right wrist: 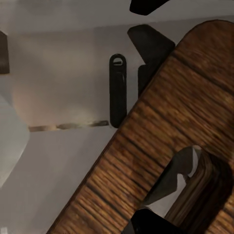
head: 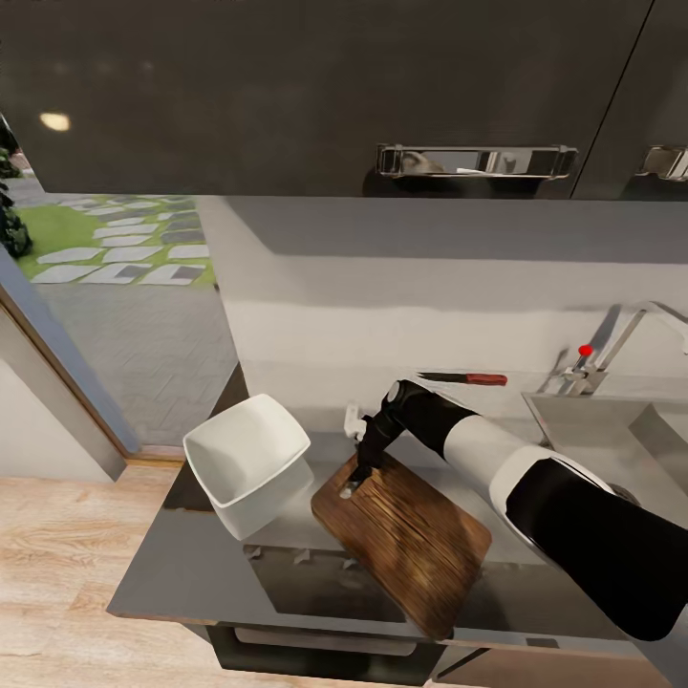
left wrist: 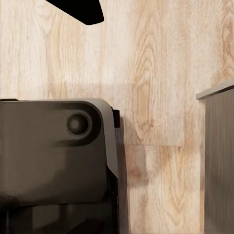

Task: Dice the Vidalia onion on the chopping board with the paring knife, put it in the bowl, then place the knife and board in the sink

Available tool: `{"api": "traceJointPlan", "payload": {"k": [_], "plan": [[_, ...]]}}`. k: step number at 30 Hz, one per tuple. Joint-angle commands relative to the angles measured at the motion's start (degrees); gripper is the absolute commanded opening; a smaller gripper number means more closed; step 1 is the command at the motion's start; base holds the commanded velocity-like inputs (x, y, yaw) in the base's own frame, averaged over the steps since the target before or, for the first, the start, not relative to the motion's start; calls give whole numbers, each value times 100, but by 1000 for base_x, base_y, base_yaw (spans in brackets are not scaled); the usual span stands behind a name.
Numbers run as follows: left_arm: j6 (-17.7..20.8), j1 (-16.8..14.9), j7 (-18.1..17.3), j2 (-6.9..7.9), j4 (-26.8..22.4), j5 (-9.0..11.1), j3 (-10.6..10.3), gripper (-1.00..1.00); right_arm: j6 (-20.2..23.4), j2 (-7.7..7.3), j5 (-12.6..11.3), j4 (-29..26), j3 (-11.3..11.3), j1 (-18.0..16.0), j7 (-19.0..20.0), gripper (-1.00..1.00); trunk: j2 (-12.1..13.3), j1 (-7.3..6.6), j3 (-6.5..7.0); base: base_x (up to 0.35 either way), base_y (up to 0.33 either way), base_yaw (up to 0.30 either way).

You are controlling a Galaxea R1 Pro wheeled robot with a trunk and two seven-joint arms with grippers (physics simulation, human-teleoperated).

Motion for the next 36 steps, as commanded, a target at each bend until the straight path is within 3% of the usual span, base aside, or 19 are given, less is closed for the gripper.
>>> {"api": "traceJointPlan", "payload": {"k": [1, 13, 14, 36], "plan": [[-9, 1, 42, 0, -6, -6, -29, 100, 50, 1, 36, -10, -28, -1, 28, 100, -7, 2, -7, 0, 0, 0], [-9, 1, 45, 6, -2, -6, -29, 100, 37, -16, 36, -10, -32, 14, 35, 100, -7, 2, -7, 0, 0, 0], [-9, 1, 42, 3, -1, -6, -29, 100, 36, -17, 36, -10, -31, 23, 36, -100, -7, 2, -7, 0, 0, 0], [-9, 1, 42, 6, -2, -6, -29, 100, 24, -62, 36, -10, -34, 51, 26, -100, -7, 2, -7, 0, 0, 0]]}}
